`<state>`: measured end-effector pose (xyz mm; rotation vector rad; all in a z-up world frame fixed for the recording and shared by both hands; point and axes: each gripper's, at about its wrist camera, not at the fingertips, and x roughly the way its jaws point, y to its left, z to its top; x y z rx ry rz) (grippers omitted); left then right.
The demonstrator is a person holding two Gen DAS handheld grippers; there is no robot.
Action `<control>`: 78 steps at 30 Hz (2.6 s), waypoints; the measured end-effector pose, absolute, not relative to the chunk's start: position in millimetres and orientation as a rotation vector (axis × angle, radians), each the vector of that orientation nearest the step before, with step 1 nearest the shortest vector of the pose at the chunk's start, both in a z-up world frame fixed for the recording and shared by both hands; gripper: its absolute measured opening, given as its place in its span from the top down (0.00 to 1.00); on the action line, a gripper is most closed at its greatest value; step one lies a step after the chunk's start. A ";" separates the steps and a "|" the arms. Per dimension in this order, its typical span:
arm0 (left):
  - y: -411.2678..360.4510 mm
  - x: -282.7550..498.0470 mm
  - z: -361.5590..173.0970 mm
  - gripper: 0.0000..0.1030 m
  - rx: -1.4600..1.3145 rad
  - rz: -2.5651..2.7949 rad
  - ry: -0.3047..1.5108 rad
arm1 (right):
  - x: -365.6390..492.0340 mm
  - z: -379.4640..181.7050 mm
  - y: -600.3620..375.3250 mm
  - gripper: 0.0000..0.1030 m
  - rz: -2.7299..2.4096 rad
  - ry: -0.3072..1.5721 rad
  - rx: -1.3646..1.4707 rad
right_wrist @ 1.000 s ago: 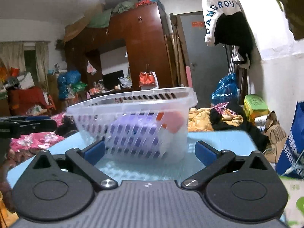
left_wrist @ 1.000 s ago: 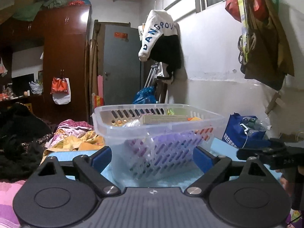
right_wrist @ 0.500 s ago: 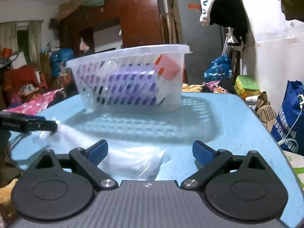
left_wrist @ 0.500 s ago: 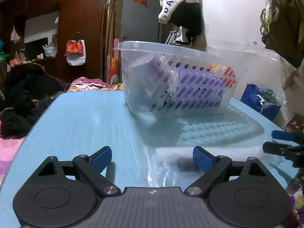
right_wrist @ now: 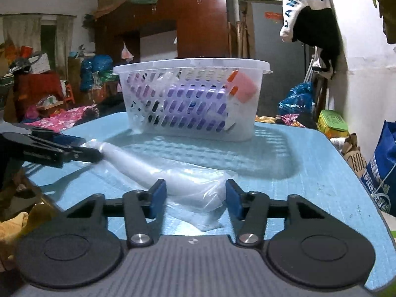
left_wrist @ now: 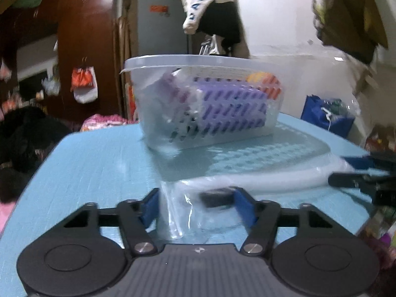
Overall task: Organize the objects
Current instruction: 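Close both tools on the clear plastic bag lying on the table, then lift the plastic bag with both tools and drop it into the basket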
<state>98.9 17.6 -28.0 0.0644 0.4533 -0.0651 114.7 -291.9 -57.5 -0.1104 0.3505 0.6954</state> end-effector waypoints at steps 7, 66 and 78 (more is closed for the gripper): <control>20.3 90.7 -27.0 0.73 0.048 -0.089 0.407 | 113.1 -57.2 -293.9 0.82 0.729 0.337 -0.120; 41.2 233.7 100.7 0.05 0.133 0.091 0.225 | 262.3 52.6 -238.7 0.00 0.581 0.231 -0.080; 33.0 226.1 97.2 0.04 0.157 0.050 0.248 | 267.4 62.4 -238.3 0.00 0.602 0.251 -0.090</control>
